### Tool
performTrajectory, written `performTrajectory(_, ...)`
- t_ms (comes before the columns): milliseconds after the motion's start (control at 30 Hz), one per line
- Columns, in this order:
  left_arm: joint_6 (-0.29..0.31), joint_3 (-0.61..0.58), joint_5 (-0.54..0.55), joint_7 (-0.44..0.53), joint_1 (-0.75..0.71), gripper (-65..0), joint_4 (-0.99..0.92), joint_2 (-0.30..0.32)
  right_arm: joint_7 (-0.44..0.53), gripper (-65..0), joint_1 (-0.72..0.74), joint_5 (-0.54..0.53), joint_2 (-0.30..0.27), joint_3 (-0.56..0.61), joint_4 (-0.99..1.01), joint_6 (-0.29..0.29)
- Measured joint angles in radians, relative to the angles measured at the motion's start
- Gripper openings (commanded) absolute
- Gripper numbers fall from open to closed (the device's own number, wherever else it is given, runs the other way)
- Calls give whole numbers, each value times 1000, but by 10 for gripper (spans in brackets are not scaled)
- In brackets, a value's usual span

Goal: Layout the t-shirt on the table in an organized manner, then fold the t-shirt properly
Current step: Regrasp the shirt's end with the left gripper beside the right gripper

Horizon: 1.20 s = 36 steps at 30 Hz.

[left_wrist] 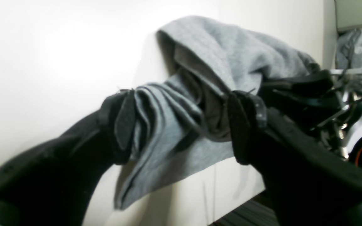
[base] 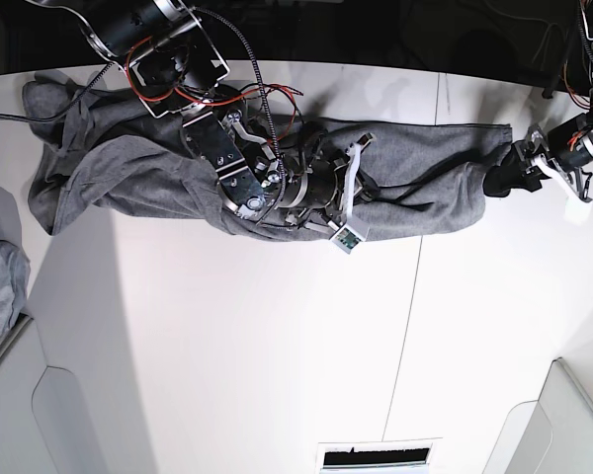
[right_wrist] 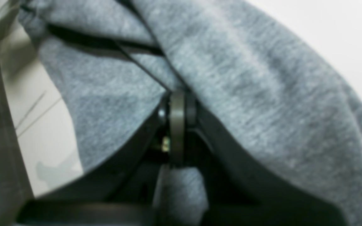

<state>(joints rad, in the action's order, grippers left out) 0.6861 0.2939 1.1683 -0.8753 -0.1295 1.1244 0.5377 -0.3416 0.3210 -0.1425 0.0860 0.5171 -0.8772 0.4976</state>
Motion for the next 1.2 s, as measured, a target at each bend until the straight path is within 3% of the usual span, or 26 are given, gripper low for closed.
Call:
performTrajectory(367, 0, 0, 12, -26, 28, -181, 0, 11, -1, -650, 0, 0, 0, 0, 0, 0)
performTrajectory(533, 1, -69, -126, 31, 29, -181, 0, 10, -1, -650, 0, -2, 0, 0, 0, 0)
performTrajectory(667, 3, -122, -164, 129, 33, -181, 1, 8, -1, -650, 0, -3, 0, 0, 0, 0)
performTrajectory(1000, 18, -118, -337, 187, 42, -181, 8, -45, -3, -650, 0, -3, 0, 0, 0, 0)
performTrajectory(1200, -1, -121, -383, 221, 48, -181, 10, -26, -4, -650, 0, -3, 0, 0, 0, 0)
